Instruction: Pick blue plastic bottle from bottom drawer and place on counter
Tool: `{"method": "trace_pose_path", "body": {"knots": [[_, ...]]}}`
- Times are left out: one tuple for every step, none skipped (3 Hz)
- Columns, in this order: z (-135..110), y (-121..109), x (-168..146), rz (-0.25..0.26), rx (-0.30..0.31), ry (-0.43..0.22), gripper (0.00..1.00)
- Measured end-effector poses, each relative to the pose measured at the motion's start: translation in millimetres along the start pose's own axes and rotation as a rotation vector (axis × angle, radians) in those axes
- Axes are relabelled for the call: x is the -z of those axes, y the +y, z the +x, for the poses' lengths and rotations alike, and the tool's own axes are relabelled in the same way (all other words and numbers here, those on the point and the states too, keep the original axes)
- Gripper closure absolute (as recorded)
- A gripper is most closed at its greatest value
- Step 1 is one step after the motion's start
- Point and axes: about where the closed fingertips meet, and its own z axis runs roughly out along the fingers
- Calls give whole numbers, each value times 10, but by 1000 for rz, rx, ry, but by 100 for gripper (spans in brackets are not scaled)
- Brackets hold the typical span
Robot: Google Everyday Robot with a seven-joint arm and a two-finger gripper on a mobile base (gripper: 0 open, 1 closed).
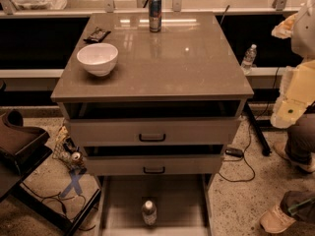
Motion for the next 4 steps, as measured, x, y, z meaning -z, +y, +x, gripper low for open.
{"method": "trace_pose_path", "body": {"knots": [[0,0,1,0,0,0,0],[53,36,-150,3,-35,-63,0],[38,288,-373,9,-40,-182,0],[144,695,-964,-21,-62,-326,0]]}}
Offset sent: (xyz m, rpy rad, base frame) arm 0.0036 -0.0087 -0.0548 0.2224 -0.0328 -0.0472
